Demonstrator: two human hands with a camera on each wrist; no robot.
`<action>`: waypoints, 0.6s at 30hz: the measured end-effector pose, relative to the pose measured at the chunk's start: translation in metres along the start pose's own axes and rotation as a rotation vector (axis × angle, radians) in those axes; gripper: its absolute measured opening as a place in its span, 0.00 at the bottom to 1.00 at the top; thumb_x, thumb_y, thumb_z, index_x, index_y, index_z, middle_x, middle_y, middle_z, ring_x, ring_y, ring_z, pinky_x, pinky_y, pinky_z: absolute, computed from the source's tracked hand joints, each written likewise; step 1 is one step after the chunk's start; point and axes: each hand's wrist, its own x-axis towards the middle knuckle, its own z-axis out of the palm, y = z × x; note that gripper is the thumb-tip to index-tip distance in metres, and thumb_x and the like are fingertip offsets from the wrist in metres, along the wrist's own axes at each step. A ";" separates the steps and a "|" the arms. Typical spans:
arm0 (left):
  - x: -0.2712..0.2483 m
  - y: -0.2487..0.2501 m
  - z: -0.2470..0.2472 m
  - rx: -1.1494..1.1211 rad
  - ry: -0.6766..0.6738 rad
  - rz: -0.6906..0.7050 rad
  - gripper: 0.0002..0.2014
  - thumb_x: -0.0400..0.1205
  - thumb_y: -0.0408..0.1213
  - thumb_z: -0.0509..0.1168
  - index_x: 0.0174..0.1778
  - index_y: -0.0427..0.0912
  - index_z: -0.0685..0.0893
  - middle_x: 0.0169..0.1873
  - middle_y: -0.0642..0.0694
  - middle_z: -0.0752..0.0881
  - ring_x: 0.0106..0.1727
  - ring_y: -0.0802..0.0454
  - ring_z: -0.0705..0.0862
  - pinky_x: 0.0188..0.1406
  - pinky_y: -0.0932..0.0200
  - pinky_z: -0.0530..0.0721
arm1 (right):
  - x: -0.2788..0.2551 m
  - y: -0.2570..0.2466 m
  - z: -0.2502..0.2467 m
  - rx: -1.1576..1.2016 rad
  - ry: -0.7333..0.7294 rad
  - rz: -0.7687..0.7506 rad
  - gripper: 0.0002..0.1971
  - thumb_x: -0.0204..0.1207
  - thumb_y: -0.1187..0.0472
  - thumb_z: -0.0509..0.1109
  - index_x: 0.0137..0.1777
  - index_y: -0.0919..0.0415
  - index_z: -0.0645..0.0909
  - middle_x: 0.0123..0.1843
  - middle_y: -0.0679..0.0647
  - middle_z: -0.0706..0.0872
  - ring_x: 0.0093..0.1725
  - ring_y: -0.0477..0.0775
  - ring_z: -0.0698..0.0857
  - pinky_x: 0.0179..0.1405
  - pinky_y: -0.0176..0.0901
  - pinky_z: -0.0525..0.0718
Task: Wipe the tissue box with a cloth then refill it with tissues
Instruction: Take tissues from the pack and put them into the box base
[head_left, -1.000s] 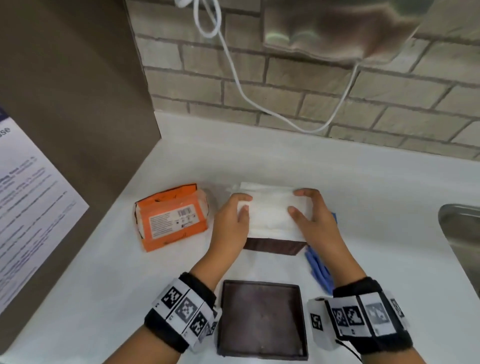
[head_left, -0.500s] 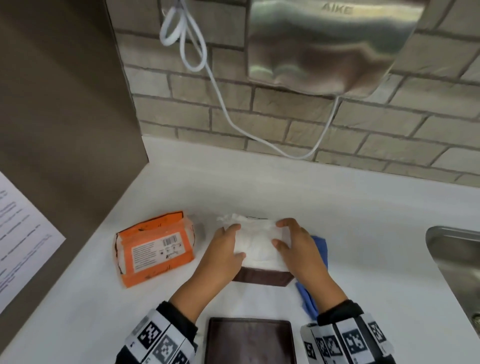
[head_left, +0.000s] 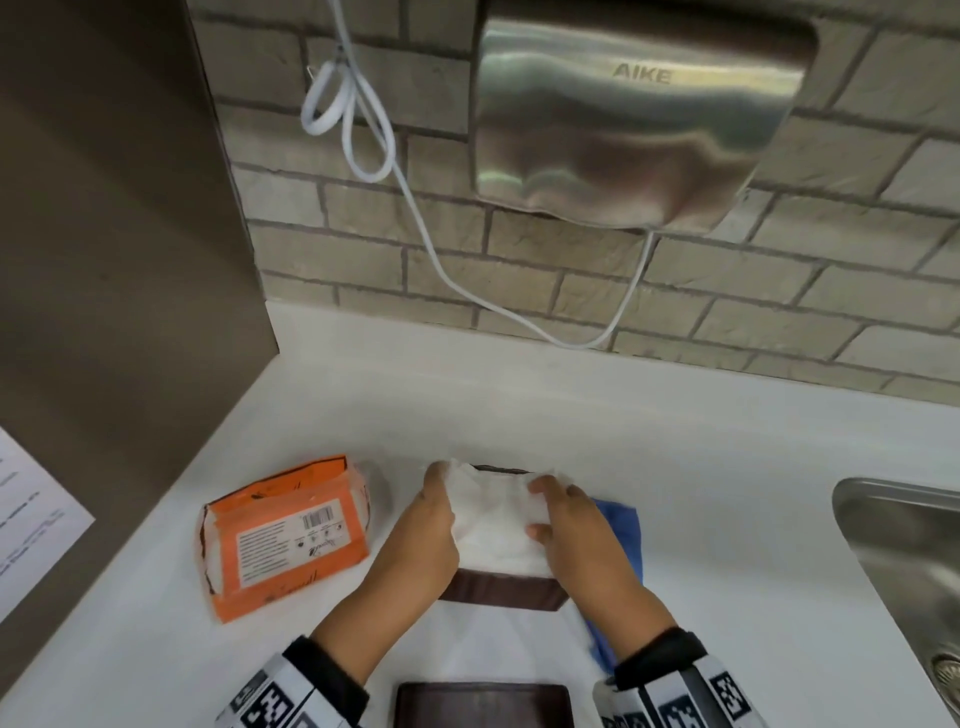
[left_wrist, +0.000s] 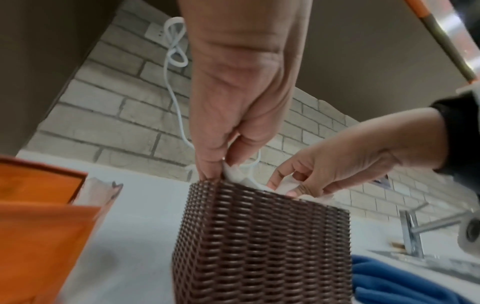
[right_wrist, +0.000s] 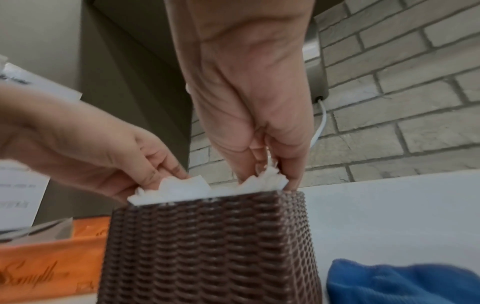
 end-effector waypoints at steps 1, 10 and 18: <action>0.002 0.000 0.001 -0.042 -0.007 -0.038 0.27 0.87 0.28 0.53 0.80 0.49 0.55 0.58 0.51 0.77 0.50 0.65 0.79 0.42 0.84 0.68 | 0.001 0.002 -0.002 0.025 0.003 -0.001 0.19 0.81 0.64 0.63 0.72 0.57 0.70 0.66 0.59 0.77 0.62 0.58 0.78 0.53 0.40 0.74; 0.003 0.003 -0.004 -0.276 -0.042 -0.061 0.17 0.88 0.35 0.52 0.74 0.42 0.70 0.65 0.47 0.79 0.57 0.58 0.75 0.54 0.66 0.72 | -0.011 0.015 -0.027 0.328 0.076 -0.042 0.18 0.76 0.68 0.70 0.61 0.49 0.75 0.45 0.41 0.81 0.37 0.35 0.77 0.35 0.18 0.74; 0.034 -0.001 0.001 0.319 -0.136 -0.112 0.13 0.87 0.29 0.52 0.66 0.32 0.75 0.58 0.36 0.82 0.61 0.43 0.82 0.58 0.58 0.79 | 0.007 0.011 -0.007 0.145 0.047 -0.038 0.22 0.78 0.66 0.69 0.71 0.56 0.72 0.62 0.53 0.82 0.59 0.50 0.81 0.51 0.25 0.71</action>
